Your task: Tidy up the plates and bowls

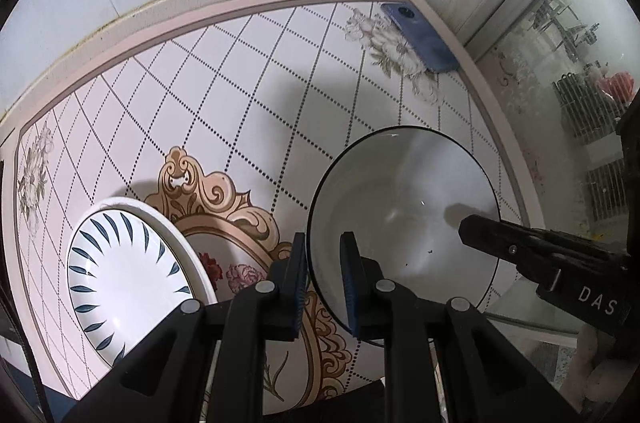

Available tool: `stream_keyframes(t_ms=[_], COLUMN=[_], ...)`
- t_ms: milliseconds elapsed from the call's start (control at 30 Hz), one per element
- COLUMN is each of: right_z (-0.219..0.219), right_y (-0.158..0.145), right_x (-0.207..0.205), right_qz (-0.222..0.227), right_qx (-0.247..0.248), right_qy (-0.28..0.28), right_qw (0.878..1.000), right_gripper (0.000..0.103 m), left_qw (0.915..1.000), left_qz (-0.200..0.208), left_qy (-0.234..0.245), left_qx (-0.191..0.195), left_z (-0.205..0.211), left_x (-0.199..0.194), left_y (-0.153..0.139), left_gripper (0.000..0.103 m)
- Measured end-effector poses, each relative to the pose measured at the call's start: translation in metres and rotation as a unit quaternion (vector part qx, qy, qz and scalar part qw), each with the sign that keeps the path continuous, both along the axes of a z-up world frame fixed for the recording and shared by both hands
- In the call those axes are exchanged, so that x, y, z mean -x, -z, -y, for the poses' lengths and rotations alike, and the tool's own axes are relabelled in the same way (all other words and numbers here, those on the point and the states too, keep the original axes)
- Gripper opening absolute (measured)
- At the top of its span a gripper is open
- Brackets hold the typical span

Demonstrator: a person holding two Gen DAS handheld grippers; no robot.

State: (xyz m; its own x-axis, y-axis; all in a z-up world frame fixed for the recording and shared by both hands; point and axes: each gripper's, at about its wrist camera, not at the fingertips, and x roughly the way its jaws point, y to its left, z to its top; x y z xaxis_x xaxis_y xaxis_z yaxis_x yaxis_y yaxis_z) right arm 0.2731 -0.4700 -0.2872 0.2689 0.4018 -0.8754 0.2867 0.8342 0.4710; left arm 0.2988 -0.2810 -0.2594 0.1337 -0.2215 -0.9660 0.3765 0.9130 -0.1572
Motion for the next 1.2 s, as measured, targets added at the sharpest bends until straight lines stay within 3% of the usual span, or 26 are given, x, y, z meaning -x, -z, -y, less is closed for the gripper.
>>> stream_keyframes(t_ms=[800,1200], right_z=[-0.003,-0.002], right_y=[0.026,0.028], right_x=[-0.010,-0.010], right_qz=[-0.025,-0.034], right_qx=[0.008,0.020], right_qy=[-0.006,-0.003], right_qw=[1.000,0.999], right_gripper=[0.014,0.016], left_qw=[0.9995,0.9992], left_qz=[-0.018,-0.018], left_qy=[0.015,0.021], left_qx=[-0.023,-0.028], left_z=[0.006,0.008], left_x=[-0.001,-0.003], left_y=[0.026,0.023], left_gripper=[0.014,0.014])
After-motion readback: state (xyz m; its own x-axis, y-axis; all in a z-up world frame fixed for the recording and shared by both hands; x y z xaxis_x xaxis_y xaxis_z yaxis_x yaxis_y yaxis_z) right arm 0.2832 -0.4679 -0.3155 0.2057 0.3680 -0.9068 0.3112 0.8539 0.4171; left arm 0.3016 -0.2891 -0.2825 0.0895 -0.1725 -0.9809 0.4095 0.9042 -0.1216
